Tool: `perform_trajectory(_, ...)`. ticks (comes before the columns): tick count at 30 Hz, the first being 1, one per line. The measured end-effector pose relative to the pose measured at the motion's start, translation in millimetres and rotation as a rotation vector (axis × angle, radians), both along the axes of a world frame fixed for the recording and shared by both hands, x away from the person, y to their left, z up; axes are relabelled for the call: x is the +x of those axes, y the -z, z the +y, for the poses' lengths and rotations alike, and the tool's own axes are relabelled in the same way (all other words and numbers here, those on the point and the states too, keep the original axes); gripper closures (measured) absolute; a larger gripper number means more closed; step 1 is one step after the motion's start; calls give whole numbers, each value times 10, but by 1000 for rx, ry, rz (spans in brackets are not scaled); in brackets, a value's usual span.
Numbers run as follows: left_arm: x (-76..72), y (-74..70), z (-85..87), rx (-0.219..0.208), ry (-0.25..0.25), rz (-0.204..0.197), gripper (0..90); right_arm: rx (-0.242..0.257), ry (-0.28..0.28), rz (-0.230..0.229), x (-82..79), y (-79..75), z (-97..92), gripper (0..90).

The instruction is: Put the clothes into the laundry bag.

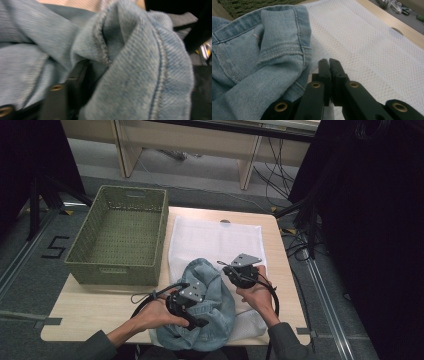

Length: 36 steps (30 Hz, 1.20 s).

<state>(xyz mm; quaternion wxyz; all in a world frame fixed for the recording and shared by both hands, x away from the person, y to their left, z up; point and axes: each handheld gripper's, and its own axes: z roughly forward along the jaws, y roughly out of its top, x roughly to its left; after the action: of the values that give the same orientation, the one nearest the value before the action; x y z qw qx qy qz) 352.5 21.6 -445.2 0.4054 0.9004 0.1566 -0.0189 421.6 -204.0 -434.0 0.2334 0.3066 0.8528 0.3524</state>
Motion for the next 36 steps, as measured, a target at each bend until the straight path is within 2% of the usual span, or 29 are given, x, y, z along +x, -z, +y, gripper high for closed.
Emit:
perform_trajectory(3, 50, -183, 119, -46, -43, -10, 239, 1, -4, -4, 2, -3, -4, 897)
perform_trajectory(4, 85, -273, 180, -72, -75, -18, 218, 3, -1, -3, 1, -3, -2, 896)
perform_trajectory(6, 169, -397, 287, -103, -104, -38, 198, 6, -3, -5, 2, -5, 0, 896)
perform_trajectory(7, 223, -448, 338, -139, -137, -22, 182, 3, -7, -6, 4, -8, 1, 896)
perform_trajectory(8, 286, -475, 378, -155, -168, -17, 176, 11, 2, -1, -5, -7, 9, 896)
perform_trajectory(13, 522, -391, 415, -123, -260, 1, 177, 9, -2, -2, -4, -8, 8, 896)
perform_trajectory(15, 621, -340, 398, -86, -317, -20, 178, 9, -1, -2, -4, -6, 8, 896)
perform_trajectory(17, 751, -281, 394, -96, -349, -1, 175, 9, -1, -1, -4, -5, 8, 896)
perform_trajectory(18, 824, -248, 398, -117, -362, 30, 178, 9, -1, -1, -4, -5, 8, 896)
perform_trajectory(24, 1161, -63, 406, -25, -470, 51, 195, 8, -2, -1, 3, 0, 4, 896)
perform_trajectory(26, 1245, -1, 389, -6, -474, 76, 220, 9, -3, -1, 0, 0, 6, 896)
perform_trajectory(27, 1267, 28, 362, -30, -488, 91, 221, 8, -4, -2, -1, 0, 6, 896)
perform_trajectory(28, 1295, 45, 363, -23, -470, 95, 226, 8, -3, -2, -1, 0, 8, 896)
perform_trajectory(29, 1293, 64, 335, -54, -485, 119, 259, 2, -8, 8, -1, -7, 5, 896)
perform_trajectory(31, 1312, 99, 316, -87, -434, 172, 319, 8, -6, 0, 2, 7, 9, 896)
perform_trajectory(32, 1299, 102, 300, -91, -394, 177, 381, 1, -9, 10, 1, -3, 3, 896)
perform_trajectory(34, 1250, 77, 268, -103, -348, 170, 558, 8, -4, -1, 3, 1, 4, 896)
perform_trajectory(35, 1214, 54, 252, -108, -330, 147, 654, 8, -3, -1, 4, 1, 3, 896)
perform_trajectory(36, 1143, -1, 226, -110, -313, 92, 701, 7, -2, -3, 6, 3, 2, 896)
